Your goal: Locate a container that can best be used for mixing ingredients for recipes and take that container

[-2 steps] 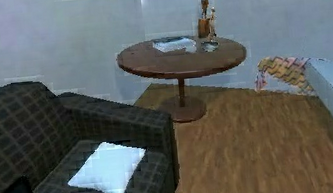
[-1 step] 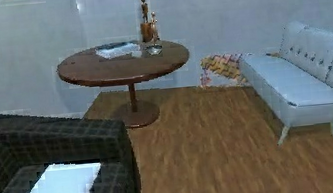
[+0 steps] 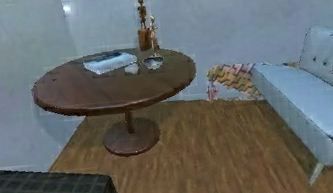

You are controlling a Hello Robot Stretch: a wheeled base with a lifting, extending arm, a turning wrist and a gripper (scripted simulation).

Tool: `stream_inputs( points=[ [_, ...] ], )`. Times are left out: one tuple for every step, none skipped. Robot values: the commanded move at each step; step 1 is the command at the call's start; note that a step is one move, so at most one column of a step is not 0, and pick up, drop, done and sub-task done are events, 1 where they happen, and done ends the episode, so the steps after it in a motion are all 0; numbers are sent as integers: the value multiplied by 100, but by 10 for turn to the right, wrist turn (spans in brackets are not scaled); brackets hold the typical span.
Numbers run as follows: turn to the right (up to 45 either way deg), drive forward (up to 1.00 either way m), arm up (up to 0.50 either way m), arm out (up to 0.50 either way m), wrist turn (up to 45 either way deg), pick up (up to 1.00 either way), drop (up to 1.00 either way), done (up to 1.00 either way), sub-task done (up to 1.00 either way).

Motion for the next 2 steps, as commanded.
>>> stream_inputs(
  points=[
    [180, 0, 0, 0, 0, 0, 0, 0, 0],
    [0, 100, 0, 0, 0, 0, 0, 0, 0]
  ],
)
